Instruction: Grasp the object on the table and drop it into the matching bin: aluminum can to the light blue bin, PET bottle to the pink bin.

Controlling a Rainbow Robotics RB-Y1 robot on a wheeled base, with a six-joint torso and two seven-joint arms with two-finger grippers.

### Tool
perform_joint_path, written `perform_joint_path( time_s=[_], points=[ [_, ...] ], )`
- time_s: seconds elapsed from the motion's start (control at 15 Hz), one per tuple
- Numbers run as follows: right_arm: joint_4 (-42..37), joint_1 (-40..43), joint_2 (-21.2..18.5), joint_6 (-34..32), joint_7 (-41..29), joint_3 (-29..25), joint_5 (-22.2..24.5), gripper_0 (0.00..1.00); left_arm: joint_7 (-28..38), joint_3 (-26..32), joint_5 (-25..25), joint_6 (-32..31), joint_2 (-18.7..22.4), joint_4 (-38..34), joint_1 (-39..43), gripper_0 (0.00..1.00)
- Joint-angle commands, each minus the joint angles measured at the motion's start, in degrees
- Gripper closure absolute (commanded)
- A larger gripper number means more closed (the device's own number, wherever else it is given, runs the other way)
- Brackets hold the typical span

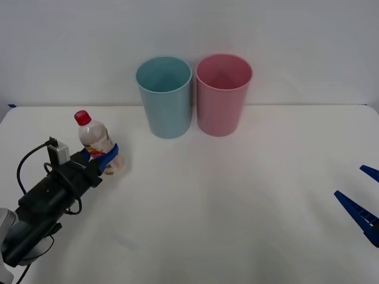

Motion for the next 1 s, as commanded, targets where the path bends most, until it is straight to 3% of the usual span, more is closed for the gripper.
perform_joint_path(
  time_s=[0.07, 0.6, 0.87, 1.0],
  points=[
    [0.0, 0.0, 0.0, 0.0, 0.0, 0.0, 0.0, 0.00, 5.2, 0.0, -0.8, 0.7, 0.0, -7.8, 2.6, 1.00],
    [0.0, 0.0, 0.0, 0.0, 0.0, 0.0, 0.0, 0.00, 22.0, 0.0, -6.5, 4.5, 0.5, -24.2, 3.4, 1.00],
    [0.0, 0.0, 0.0, 0.0, 0.0, 0.0, 0.0, 0.00, 30.2, 0.0, -9.6, 6.0, 0.4, -28.5, 1.6, 1.00],
    [0.0, 0.0, 0.0, 0.0, 0.0, 0.0, 0.0, 0.00, 30.9, -0.2, -10.2, 6.7, 0.4, -28.6, -0.2, 1.00]
  ],
)
